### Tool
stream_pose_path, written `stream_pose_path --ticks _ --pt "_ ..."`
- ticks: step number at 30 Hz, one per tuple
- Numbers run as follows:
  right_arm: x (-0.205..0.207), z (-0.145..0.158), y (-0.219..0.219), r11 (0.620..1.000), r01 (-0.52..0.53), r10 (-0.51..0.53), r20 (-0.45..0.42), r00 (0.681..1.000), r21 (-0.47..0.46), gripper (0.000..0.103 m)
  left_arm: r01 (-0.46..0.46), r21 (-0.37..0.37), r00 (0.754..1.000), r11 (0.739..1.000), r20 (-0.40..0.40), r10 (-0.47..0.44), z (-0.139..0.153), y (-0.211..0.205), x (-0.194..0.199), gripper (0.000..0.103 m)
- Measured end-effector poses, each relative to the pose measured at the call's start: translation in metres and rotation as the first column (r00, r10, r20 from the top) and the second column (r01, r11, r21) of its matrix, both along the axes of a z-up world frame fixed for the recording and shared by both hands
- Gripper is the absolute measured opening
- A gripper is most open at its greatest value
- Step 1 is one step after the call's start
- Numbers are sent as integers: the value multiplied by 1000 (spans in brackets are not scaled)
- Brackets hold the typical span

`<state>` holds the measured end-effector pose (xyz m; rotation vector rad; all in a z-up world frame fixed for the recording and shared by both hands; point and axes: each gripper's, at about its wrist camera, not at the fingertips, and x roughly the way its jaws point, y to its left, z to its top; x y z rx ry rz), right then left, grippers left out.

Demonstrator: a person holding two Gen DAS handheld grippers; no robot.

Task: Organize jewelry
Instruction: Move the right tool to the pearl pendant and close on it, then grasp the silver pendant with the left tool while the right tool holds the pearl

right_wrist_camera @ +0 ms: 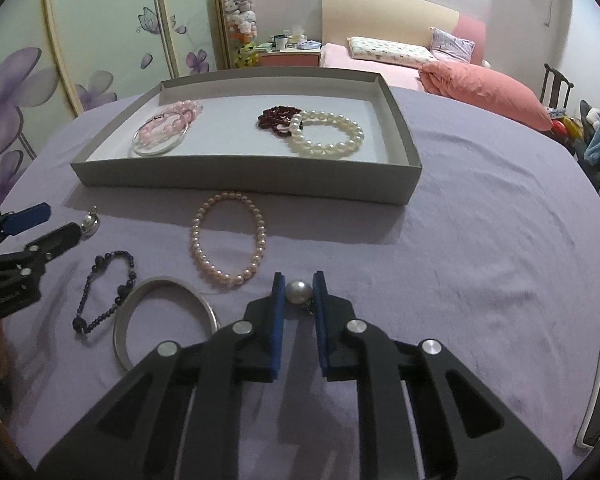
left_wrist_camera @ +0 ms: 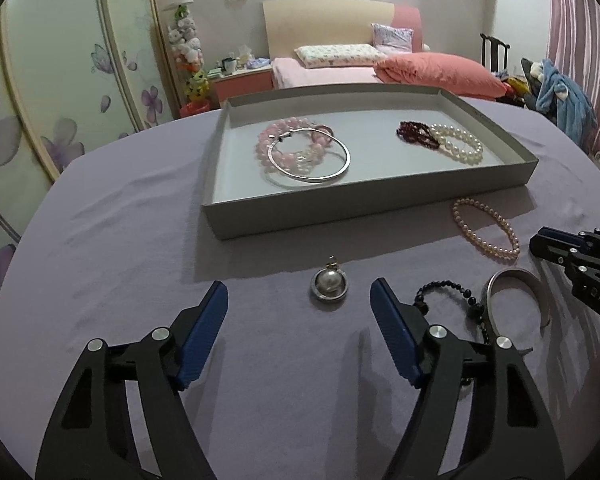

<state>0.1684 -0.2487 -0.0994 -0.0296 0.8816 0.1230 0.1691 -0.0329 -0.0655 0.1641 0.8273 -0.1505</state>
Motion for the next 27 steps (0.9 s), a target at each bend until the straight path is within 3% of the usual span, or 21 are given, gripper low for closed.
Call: stream_pose_path --ticks 9,16,19,21,24,27 --pt "2 -1 -1 1000 -1 1 -1 1000 3 15 -25 -4 999 1000 -38 25 -3 -5 12 60" --pt "3 -1 -2 1000 0 0 -3 1000 10 15 -27 -3 998 1000 -56 26 -5 -5 12 58" --pt "3 -1 -1 1000 1 -1 -3 1000 9 15 -15 -5 998 1000 -55 15 -4 -7 12 46" --pt "3 -1 -2 1000 1 -1 -3 1000 9 15 -9 0 999 1000 -52 9 -4 -10 12 32" --pt "3 -1 -2 1000 4 -4 -3 1000 11 15 -6 8 999 1000 -50 6 -4 -13 12 23" --pt "3 -1 0 1000 6 -6 -2 1000 5 15 -11 20 999 1000 -47 12 -4 -12 11 23"
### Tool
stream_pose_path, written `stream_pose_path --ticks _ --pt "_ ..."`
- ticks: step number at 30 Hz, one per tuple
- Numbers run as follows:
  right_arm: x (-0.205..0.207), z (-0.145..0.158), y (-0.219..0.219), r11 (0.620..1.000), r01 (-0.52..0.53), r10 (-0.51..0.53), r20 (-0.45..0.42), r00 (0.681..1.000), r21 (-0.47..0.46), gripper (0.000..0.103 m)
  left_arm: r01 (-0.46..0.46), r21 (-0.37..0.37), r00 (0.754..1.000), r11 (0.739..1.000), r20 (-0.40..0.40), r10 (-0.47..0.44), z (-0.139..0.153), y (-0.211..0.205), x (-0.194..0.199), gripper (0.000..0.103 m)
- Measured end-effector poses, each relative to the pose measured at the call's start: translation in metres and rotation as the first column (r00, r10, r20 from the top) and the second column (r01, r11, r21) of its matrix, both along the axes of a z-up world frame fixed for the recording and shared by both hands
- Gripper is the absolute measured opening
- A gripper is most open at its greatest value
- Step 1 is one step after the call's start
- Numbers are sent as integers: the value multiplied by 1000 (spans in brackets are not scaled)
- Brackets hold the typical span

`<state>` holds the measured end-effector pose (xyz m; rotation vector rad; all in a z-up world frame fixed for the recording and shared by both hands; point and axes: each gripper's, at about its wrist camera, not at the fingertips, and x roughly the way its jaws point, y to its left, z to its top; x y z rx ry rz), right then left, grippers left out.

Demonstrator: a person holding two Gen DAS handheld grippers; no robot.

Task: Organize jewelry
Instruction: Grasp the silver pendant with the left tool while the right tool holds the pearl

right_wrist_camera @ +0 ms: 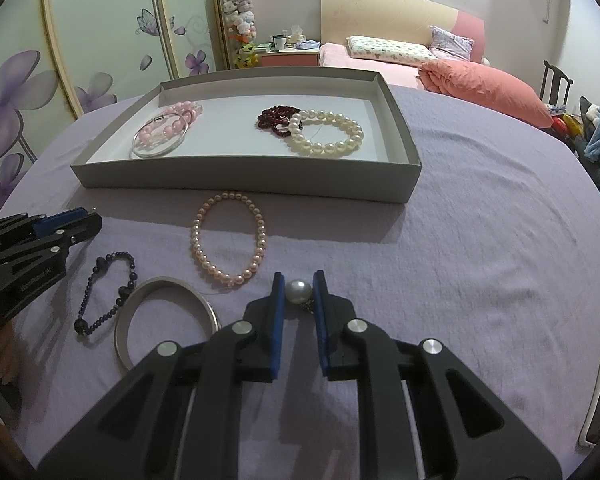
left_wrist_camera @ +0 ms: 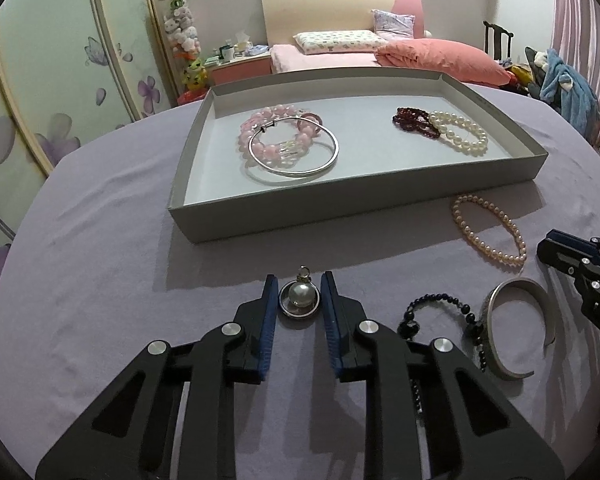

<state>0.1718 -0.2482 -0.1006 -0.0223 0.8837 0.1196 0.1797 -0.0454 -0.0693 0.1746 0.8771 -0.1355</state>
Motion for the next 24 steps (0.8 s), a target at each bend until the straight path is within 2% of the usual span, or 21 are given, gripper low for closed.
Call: stream_pose_path --ticks 16,19,24 --pt "1 0 -3 1000 14 -14 2 1000 27 14 -13 -4 1000 1000 1 13 0 2 1 23" --pt "2 0 -6 998 27 -27 4 1000 63 14 -18 -31 1000 999 4 18 2 5 0 23" --pt "-1 10 -7 995 34 -39 57 998 97 14 -21 -76 998 997 56 25 11 14 -3 23"
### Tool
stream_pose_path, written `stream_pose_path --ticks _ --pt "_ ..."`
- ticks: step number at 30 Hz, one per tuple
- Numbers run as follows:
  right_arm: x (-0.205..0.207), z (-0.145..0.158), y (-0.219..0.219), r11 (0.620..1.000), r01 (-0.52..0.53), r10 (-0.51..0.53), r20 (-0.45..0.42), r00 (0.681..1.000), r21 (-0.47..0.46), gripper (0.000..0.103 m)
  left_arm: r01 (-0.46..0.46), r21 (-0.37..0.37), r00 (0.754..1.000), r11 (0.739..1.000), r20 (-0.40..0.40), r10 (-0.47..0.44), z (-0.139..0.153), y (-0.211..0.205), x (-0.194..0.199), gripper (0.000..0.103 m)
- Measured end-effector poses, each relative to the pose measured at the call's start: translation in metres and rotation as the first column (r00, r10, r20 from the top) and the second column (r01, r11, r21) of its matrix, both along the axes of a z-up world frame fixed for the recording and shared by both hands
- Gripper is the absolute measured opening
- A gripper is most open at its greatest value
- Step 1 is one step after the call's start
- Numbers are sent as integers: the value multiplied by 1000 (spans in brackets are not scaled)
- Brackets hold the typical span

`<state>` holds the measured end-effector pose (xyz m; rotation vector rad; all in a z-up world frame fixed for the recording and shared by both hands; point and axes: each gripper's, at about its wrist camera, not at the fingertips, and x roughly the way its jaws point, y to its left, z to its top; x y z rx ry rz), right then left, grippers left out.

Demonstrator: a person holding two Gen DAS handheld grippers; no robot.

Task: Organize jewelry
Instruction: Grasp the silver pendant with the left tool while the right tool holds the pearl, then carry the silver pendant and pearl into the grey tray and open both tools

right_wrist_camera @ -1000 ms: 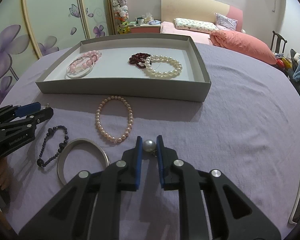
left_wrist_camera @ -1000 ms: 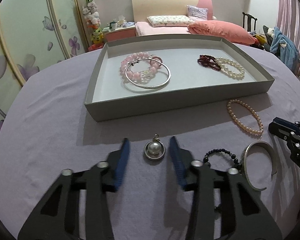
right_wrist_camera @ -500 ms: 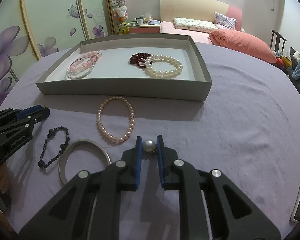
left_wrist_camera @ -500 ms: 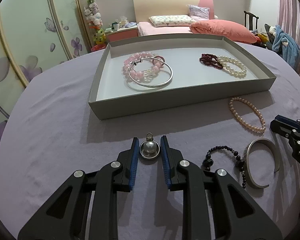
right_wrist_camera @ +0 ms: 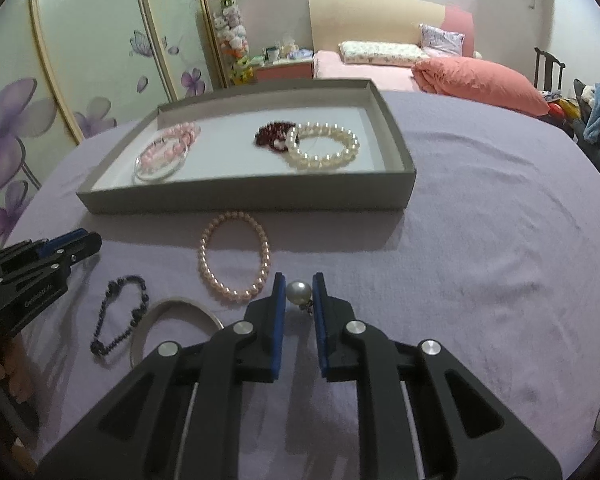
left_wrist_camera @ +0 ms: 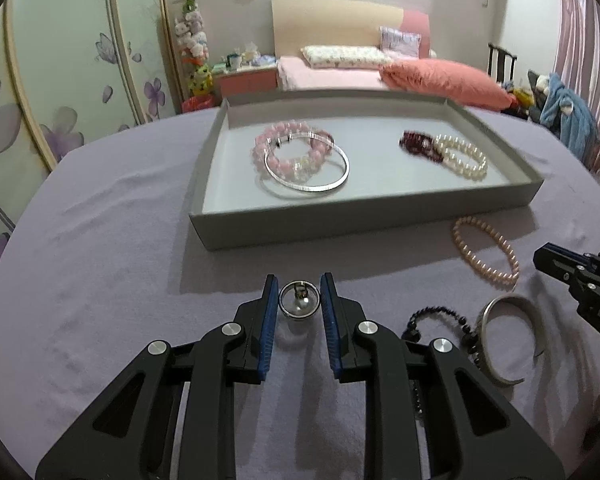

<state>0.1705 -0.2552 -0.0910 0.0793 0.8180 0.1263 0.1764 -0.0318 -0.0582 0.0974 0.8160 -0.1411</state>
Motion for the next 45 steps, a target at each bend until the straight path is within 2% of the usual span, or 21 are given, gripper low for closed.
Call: stream_pose_path --ticks 14,19,26,33,39,45 --pt "-19 31 10 1000 10 -13 146 989 22 14 -44 -82 986 996 156 57 29 18 -17 23" --pt "-32 49 17 1000 13 -18 233 972 23 14 -55 -107 972 993 220 78 44 23 -28 23" --pt "-45 70 25 999 12 -22 325 945 34 14 -53 -165 963 985 254 94 60 30 -35 23" --pt "-61 84 34 1000 27 -24 430 903 -2 14 -48 -144 940 988 329 93 71 20 -49 23" --pt "-73 95 41 998 57 -30 526 850 -36 14 -48 -107 905 993 415 89 80 5 -59 23" --pt "-74 101 45 996 69 -28 569 822 -50 14 -53 -102 888 993 451 93 84 1 -60 23"
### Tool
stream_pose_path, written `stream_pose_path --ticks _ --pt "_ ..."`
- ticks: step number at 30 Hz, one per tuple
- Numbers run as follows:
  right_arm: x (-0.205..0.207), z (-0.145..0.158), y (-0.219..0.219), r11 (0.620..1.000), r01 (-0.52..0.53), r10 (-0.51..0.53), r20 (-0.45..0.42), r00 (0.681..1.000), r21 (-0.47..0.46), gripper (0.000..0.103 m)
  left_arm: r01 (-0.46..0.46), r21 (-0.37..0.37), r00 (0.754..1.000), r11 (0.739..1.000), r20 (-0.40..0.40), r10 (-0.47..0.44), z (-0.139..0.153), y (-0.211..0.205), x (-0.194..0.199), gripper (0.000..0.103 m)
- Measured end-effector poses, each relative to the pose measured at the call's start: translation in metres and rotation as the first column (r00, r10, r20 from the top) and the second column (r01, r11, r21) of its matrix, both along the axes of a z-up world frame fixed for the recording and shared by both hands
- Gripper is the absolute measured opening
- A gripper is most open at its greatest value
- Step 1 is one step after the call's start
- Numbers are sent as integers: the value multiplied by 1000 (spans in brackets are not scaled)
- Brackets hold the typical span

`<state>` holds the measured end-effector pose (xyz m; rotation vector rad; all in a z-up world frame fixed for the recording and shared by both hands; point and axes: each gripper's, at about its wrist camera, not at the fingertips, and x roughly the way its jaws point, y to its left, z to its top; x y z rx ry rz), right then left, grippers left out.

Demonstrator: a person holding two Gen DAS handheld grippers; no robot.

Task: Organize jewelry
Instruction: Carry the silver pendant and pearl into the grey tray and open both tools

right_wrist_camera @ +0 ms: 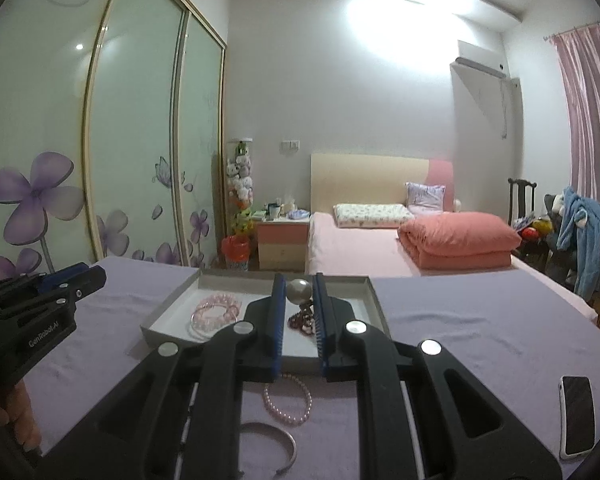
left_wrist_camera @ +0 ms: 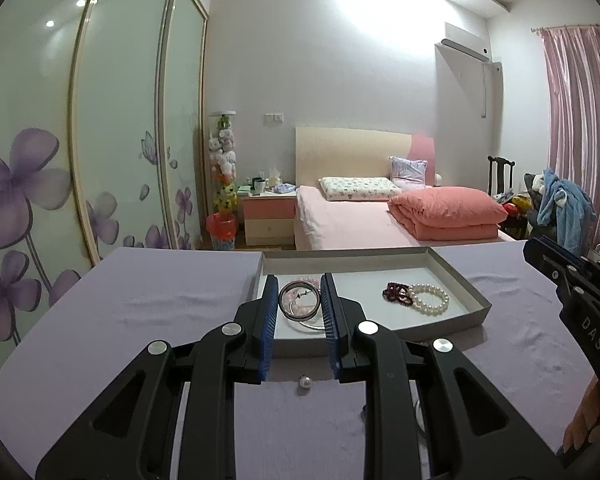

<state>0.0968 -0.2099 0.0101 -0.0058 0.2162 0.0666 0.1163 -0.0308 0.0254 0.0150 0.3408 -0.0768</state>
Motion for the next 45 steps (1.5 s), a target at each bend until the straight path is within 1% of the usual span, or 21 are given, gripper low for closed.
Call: stream_pose_path --ticks 7,12,16,23,25,29,35,38,42,45 --pt "8 2 1 1000 14 -14 19 1000 7 14 -13 8 1000 1000 9 13 -2 -2 3 23" --pt "24 3 2 1000 22 -23 17 1000 7 14 -13 17 1000 1000 6 13 -3 -3 14 23" --pt "40 5 2 1000 22 -22 4 1000 16 14 -12 17 1000 1000 -8 12 -7 -4 27 23" --pt "82 8 -5 999 25 -23 -39 999 47 14 -10 7 999 1000 -41 11 -8 -4 65 23" --pt "99 6 -7 998 24 -20 -67 998 61 14 -5 7 999 1000 -53 5 -10 -6 75 23" --pt "129 -2 -8 997 23 -14 -126 992 71 14 10 4 994 1000 -107 -10 -21 -9 98 23" --pt "171 -25 -7 996 19 2 -239 971 87 14 12 -10 980 1000 -198 -14 -39 -12 126 23" --pt "191 -36 -4 996 13 15 -301 953 90 14 15 -6 974 1000 -228 -16 -45 -15 136 23" --pt "215 -51 -3 994 2 41 -386 922 111 14 20 -7 963 1000 -270 -21 -51 -16 149 23" --pt "226 -61 0 993 -2 53 -425 904 119 15 21 -13 952 1000 -307 -24 -57 -16 157 23"
